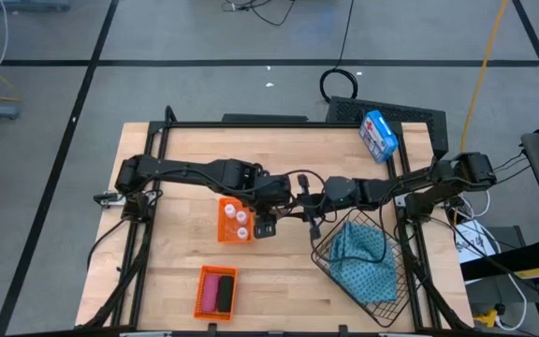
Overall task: Pick & Place Medicine items
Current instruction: Put the brown bandage into the bottom orange basket
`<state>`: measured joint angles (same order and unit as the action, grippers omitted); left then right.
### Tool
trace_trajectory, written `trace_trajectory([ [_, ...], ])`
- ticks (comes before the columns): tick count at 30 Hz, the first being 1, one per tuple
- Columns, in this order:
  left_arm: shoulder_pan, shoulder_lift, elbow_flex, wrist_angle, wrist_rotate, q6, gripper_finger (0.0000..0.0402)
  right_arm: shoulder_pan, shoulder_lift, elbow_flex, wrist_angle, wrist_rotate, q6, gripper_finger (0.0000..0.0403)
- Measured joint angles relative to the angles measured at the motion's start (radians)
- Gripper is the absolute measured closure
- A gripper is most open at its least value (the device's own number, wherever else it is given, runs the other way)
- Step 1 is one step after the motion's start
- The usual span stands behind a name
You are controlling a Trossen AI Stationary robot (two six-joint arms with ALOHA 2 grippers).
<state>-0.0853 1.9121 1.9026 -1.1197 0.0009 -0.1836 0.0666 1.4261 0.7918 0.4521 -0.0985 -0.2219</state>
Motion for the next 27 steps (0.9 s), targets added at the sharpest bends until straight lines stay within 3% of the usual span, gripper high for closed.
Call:
trace_trajectory([
  [4, -0.003, 0.000, 0.000, -0.001, 0.068, -0.001, 0.0158, 0.000, 0.000, 0.000, 0.005, 0.001, -0.001, 0.0365],
  [9, -0.008, 0.000, -0.001, -0.001, -0.009, -0.009, 0.0158, 0.000, 0.000, 0.000, 0.006, 0.001, 0.000, 0.0365],
  [17, -0.008, 0.000, -0.001, -0.010, -0.020, -0.027, 0.0166, 0.000, 0.000, 0.000, 0.014, -0.002, 0.001, 0.0365],
  [20, -0.007, 0.000, -0.001, -0.024, -0.018, -0.036, 0.0194, 0.000, 0.000, 0.000, 0.014, 0.000, 0.001, 0.0365],
  [27, -0.007, 0.000, -0.001, -0.031, -0.017, -0.047, 0.0303, 0.000, 0.000, 0.000, 0.012, 0.000, 0.001, 0.0365],
])
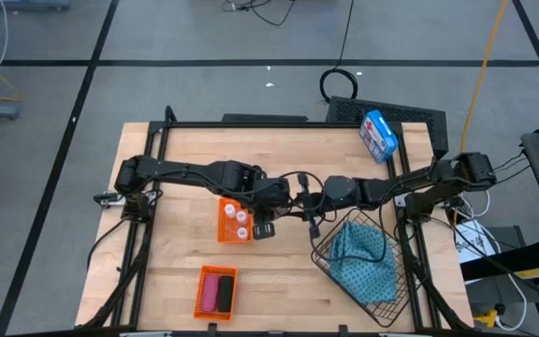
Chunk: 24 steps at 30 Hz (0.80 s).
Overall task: Pick & Place Medicine items
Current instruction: Put the brown bandage into the bottom orange basket
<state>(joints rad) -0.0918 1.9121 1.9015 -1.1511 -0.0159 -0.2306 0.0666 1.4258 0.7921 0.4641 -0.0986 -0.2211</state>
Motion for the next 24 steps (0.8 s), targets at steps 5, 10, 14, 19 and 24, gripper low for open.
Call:
trace_trajectory([
  [5, 0.000, 0.000, 0.000, 0.000, 0.000, 0.018, 0.0377, 0.000, 0.000, 0.000, -0.001, 0.000, 0.000, 0.0355],
  [10, -0.006, -0.021, -0.002, -0.021, -0.043, -0.051, 0.0378, 0.004, -0.031, 0.001, -0.032, 0.050, 0.000, 0.0313],
  [14, -0.032, -0.067, -0.002, -0.062, -0.057, -0.150, 0.0378, 0.013, -0.120, 0.004, -0.127, 0.136, 0.001, 0.0279],
  [19, -0.120, -0.125, 0.000, -0.152, -0.098, -0.351, 0.0378, 0.021, -0.265, 0.001, -0.269, 0.149, 0.065, 0.0254],
  [24, -0.251, -0.155, -0.001, -0.188, -0.179, -0.669, 0.0378, 0.021, -0.383, 0.001, -0.366, 0.149, 0.097, 0.0248],
])
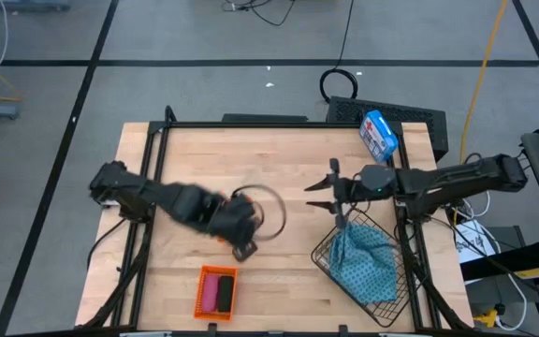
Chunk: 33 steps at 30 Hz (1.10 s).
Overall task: Pick & Place Medicine items
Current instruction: Put the brown bandage into the bottom orange basket
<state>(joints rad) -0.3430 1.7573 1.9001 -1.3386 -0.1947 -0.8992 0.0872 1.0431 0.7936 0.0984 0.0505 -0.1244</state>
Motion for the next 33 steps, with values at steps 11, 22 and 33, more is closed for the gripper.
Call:
trace_trajectory([
  [11, -0.341, 0.023, -0.031, -0.068, -0.101, -0.892, 0.0378, 0.000, -0.096, 0.000, -0.065, 0.000, 0.012, 0.0248],
  [22, -0.537, 0.023, -0.355, 0.231, -0.174, -1.377, 0.0378, 0.000, -0.093, -0.001, -0.066, 0.000, 0.012, 0.0248],
  [33, -0.525, 0.024, -0.588, 0.483, -0.164, -1.396, 0.0378, 0.000, -0.090, -0.001, -0.067, 0.000, 0.034, 0.0248],
])
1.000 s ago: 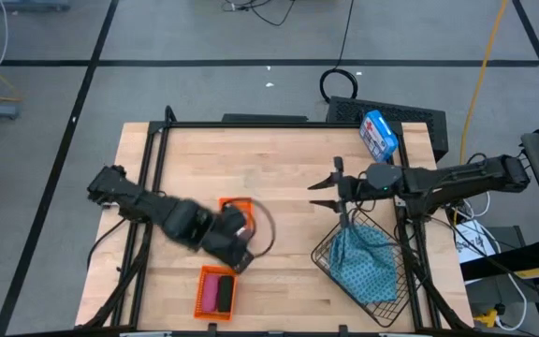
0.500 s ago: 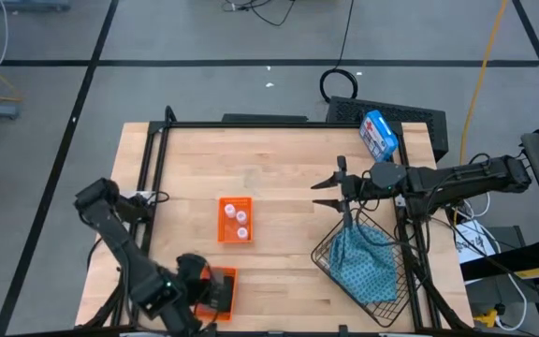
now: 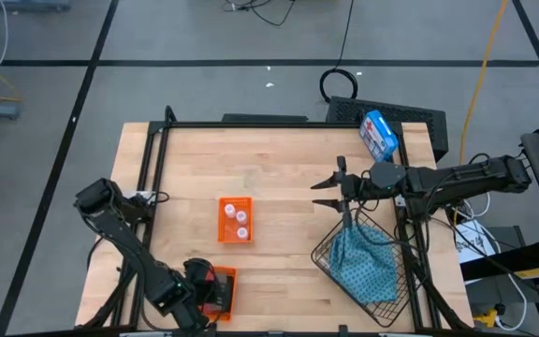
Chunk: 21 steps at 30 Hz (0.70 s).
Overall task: Pick & Place Medicine items
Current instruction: Put the brown bandage into the bottom orange basket
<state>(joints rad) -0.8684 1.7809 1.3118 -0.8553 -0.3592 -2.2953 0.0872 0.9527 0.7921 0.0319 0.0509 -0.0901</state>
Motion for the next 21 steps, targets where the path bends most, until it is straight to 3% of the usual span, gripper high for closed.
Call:
trace_trajectory([
  [6, 0.000, 0.000, -0.021, 0.018, 0.097, 0.020, 0.0378, 0.000, 0.000, 0.000, 0.000, 0.000, 0.000, 0.0248],
  [12, 0.005, 0.000, -0.021, 0.018, 0.092, 0.018, 0.0378, 0.000, 0.000, 0.000, 0.000, 0.000, 0.000, 0.0248],
  [21, 0.031, 0.000, -0.021, 0.040, 0.097, 0.087, 0.0289, 0.000, 0.000, 0.000, -0.011, 0.000, 0.000, 0.0248],
])
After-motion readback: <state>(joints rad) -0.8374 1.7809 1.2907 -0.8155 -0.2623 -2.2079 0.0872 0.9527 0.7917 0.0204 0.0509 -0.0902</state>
